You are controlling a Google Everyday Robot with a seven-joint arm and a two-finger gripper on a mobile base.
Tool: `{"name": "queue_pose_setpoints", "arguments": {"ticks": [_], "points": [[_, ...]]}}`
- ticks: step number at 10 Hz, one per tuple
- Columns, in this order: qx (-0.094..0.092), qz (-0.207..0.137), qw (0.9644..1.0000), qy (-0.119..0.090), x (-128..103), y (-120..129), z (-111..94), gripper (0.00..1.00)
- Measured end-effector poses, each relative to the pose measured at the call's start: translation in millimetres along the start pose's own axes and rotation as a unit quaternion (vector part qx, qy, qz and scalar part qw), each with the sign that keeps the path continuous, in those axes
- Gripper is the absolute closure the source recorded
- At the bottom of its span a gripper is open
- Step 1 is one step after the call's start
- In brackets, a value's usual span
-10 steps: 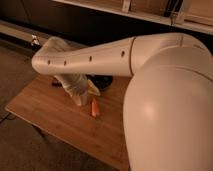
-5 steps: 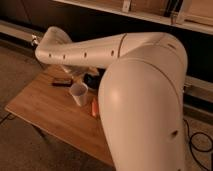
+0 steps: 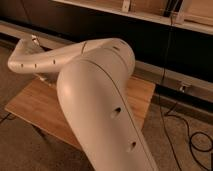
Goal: Move the arm in a circular motion
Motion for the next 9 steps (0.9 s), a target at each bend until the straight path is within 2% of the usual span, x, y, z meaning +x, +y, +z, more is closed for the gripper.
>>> {"name": "queue_pose_setpoints", "arguments": {"ticks": [2,3,5,7,9], "points": [[-0.021,-0.022,0.9995,0.008,37.4,12.6,-12.1,0.35],[-0.026,-0.016,0.9993,0.022,75.0,0.4,-18.1,0.35],[-0.015,0.016,0.9985,0.051,135.6,-40.2,-20.4,0.35],[0.001,0.052,0.9966,0.064,170.2,-80.0,-23.3,0.35],[0.013,0.082,0.9951,0.054,167.1,-110.8,-25.4,0.35]]}}
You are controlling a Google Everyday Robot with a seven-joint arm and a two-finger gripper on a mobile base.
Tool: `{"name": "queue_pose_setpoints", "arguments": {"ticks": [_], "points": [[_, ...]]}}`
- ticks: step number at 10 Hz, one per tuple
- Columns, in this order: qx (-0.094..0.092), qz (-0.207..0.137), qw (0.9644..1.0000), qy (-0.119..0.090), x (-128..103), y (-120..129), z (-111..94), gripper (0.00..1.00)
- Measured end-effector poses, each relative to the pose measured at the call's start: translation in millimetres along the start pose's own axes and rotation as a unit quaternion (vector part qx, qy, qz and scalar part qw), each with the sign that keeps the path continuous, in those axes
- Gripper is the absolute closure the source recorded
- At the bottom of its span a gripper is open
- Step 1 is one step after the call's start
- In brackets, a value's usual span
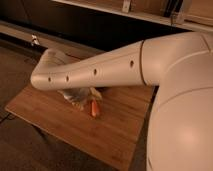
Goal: Move the arm in a circular motion
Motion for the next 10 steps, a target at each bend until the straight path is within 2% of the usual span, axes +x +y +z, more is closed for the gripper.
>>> {"name": "queue_pose_setpoints", "arguments": {"ticks": [1,3,4,6,8,10], "points": [[0.006,0.014,0.9997,-0.018,-21.4,-10.3,0.8,0.35],[0.016,0.027,0.9982,-0.051,-77.3,-5.3,4.9,0.35],[0.022,0.029,0.9972,-0.066,-111.4,9.9,6.2,0.35],[0.021,0.013,0.9965,-0.08,-151.8,49.1,2.6,0.35],[0.009,-0.016,0.9966,-0.08,-167.4,88.2,-6.7,0.35],[-0.009,-0.06,0.9956,-0.071,-158.1,124.4,-21.2,0.35]]}}
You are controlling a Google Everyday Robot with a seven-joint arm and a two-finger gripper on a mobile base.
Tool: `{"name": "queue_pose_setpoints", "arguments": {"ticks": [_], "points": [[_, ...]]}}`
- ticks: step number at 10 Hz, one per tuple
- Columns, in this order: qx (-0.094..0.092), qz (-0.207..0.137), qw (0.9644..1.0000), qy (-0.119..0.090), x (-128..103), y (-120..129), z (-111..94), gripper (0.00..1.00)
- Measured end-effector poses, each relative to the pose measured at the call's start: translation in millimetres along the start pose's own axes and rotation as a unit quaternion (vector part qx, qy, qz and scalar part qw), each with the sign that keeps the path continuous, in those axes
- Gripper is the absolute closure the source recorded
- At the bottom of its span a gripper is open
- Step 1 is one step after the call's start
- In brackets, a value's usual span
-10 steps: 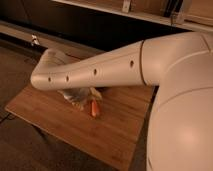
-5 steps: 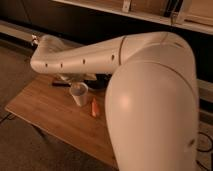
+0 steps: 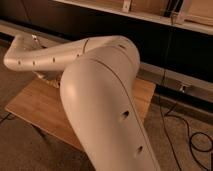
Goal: Move the arm in a circular motion
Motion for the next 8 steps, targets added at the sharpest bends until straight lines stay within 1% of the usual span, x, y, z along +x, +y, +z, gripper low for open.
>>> {"name": "queue_pose_setpoints", "arguments": {"ticks": [1,2,3,4,5,6,7,8], "points": [[-0.011,-0.035,0.9993,0.011,17.3,20.0,-11.8,0.35],[-0.016,-0.053,0.9983,0.019,32.3,27.5,-17.9,0.35],[-0.026,-0.072,0.9965,0.034,59.2,32.4,-25.5,0.35],[-0.038,-0.075,0.995,0.054,96.7,25.6,-32.2,0.35],[-0.043,-0.062,0.9946,0.072,127.6,10.6,-32.7,0.35],[-0.043,-0.041,0.9944,0.088,153.1,-7.6,-30.8,0.35],[-0.041,-0.015,0.9941,0.1,169.5,-27.7,-26.6,0.35],[-0.035,0.034,0.9925,0.113,185.2,-64.1,-17.7,0.35]]}}
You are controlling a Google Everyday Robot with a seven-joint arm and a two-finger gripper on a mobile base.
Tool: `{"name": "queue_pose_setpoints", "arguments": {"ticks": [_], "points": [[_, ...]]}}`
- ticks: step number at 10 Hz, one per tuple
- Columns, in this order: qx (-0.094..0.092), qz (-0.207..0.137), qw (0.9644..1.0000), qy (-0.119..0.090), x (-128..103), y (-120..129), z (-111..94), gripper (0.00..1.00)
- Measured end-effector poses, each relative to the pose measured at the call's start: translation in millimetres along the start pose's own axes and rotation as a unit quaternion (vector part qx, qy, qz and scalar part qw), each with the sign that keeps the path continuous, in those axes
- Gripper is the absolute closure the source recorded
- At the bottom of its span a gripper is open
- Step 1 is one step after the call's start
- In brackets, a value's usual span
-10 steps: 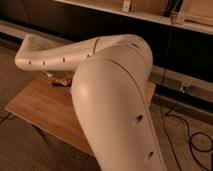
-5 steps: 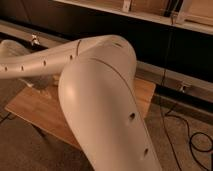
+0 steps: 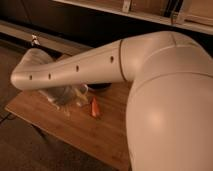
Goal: Move the arm in a circular motion
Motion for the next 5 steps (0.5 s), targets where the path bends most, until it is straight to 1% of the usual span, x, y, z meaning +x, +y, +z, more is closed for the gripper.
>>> {"name": "queue_pose_setpoints", "arguments": {"ticks": [1,2,3,4,5], "points": [[0.005,0.045,0.999,0.002,-0.4,-35.4,6.9,0.35],[0.01,0.073,0.9973,-0.003,-7.2,-58.3,9.9,0.35],[0.021,0.11,0.9935,-0.018,-31.2,-88.7,13.5,0.35],[0.027,0.122,0.9918,-0.027,-46.2,-97.5,13.6,0.35],[0.036,0.128,0.99,-0.045,-78.2,-96.9,11.3,0.35]]}}
